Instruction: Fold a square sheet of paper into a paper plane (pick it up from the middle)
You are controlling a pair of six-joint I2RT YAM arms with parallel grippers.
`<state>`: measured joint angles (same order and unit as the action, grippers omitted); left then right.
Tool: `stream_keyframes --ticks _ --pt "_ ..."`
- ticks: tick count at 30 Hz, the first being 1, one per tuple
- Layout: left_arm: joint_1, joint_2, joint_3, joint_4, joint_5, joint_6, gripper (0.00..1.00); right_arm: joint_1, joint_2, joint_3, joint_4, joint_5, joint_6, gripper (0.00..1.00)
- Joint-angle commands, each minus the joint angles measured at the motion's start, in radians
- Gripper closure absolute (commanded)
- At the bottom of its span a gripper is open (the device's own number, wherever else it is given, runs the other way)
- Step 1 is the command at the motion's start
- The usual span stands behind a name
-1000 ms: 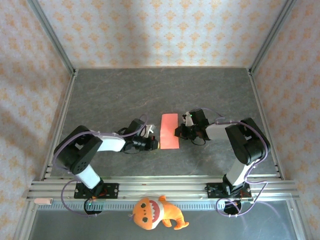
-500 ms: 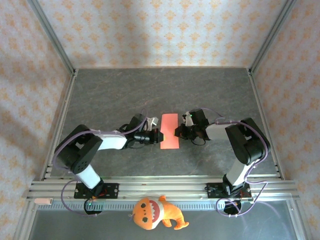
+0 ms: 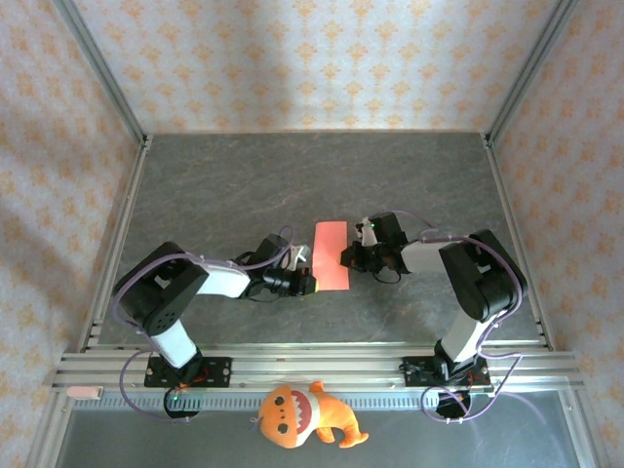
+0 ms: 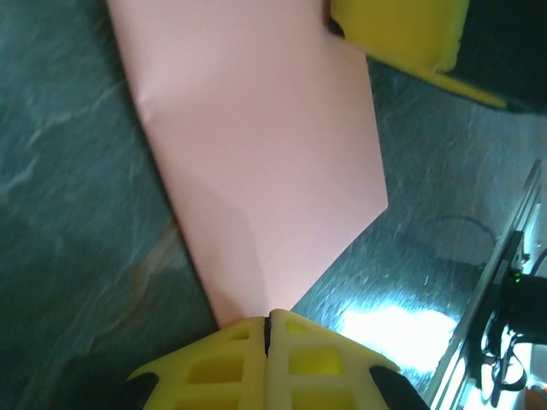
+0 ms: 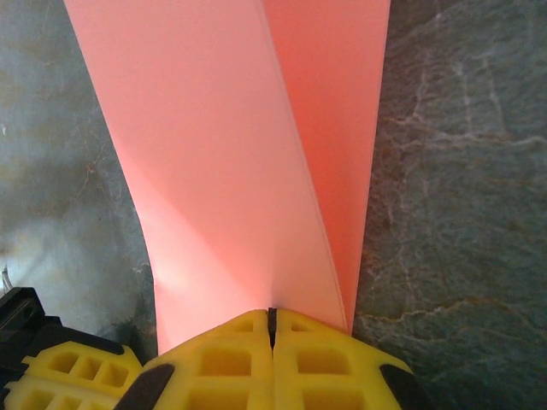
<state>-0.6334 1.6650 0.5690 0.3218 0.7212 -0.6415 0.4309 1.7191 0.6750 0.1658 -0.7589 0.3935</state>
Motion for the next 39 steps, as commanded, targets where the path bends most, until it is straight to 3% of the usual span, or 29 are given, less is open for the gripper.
stream_keyframes --ticks 1,3,7,12,21,33,39 --pt "-0.007 -0.042 -0.028 -0.155 -0.042 0.062 1.0 -0.01 0.077 -0.071 -0.258 0.181 -0.043 1.0" --pt "-0.01 -0.082 -0.009 -0.179 -0.05 0.076 1.0 -0.01 0.079 -0.061 -0.274 0.178 -0.06 1.0" --pt "0.011 -0.177 0.018 -0.184 -0.195 0.065 1.0 -0.01 0.074 -0.042 -0.317 0.169 -0.104 1.0" --pt "0.105 -0.111 0.093 -0.031 -0.028 0.0 1.0 -0.009 0.057 -0.046 -0.318 0.146 -0.103 1.0" --pt "0.108 0.108 0.279 -0.022 0.127 0.066 1.0 -0.01 0.056 -0.046 -0.325 0.16 -0.102 1.0" --pt "0.127 0.241 0.348 -0.127 0.051 0.134 1.0 -0.009 0.063 -0.046 -0.326 0.164 -0.101 1.0" --pt "0.127 0.314 0.298 -0.142 0.011 0.149 1.0 -0.01 0.07 -0.046 -0.328 0.165 -0.101 1.0"
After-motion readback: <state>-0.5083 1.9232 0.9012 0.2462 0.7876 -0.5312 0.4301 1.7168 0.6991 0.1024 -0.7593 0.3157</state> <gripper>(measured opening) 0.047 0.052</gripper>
